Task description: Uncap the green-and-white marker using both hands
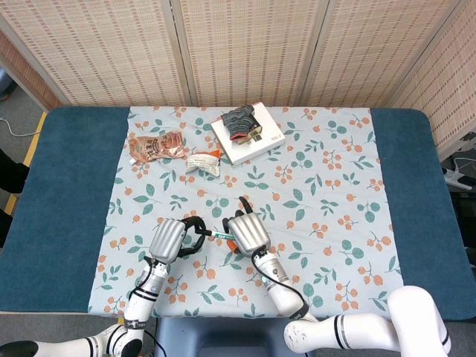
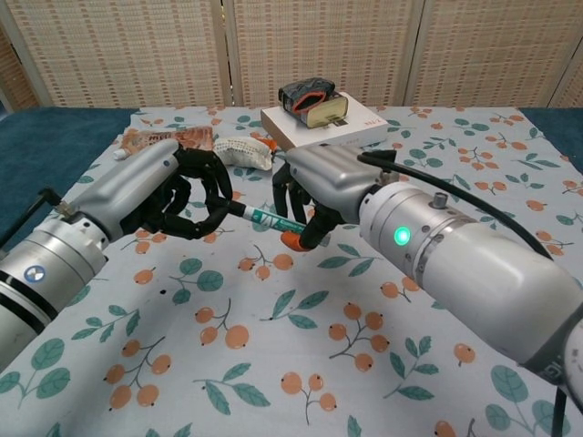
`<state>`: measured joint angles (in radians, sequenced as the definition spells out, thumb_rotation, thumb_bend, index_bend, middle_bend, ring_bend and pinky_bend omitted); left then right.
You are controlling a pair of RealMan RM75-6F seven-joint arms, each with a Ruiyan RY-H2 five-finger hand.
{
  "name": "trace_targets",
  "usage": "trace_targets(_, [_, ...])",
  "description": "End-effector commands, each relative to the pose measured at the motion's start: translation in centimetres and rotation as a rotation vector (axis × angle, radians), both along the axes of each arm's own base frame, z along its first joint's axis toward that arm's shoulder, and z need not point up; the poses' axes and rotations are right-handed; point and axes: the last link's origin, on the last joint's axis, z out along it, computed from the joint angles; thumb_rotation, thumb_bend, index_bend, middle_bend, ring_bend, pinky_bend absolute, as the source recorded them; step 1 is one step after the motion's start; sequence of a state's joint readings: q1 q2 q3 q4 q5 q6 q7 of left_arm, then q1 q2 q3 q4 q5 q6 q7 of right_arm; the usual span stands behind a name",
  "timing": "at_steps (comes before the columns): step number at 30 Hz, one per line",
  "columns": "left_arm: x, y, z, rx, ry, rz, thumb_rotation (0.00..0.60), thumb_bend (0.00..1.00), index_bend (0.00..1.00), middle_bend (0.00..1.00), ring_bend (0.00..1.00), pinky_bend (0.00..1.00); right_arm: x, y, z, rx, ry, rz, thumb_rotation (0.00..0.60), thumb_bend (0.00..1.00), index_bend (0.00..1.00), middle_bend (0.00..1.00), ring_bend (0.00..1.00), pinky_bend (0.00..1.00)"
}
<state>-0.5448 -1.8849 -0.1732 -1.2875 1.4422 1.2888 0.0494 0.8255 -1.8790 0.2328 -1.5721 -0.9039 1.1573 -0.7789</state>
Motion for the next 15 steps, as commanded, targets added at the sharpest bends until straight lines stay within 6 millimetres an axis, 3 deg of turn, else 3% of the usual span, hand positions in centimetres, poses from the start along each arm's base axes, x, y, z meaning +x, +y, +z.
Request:
trace_targets(1, [0.05,0.01,0.19,0.007,-0.009,-0.017,0.600,0.84,0.82,0.93,0.82,1.00,-0.02,-0.01,0.07,-0.001,-0.003,-0.001,0.600,0.42,0.82,0.74,0.34,0.00])
trace_targets(15, [0.16,0.00,0.41,-0.021,-0.028,-0.035,0.600,0.89,0.82,0.94,0.83,1.00,-0.68,0.17,0.29,0.002,0.025,0.008,0.600,0.42,0.82,0.74,0.34,0.00])
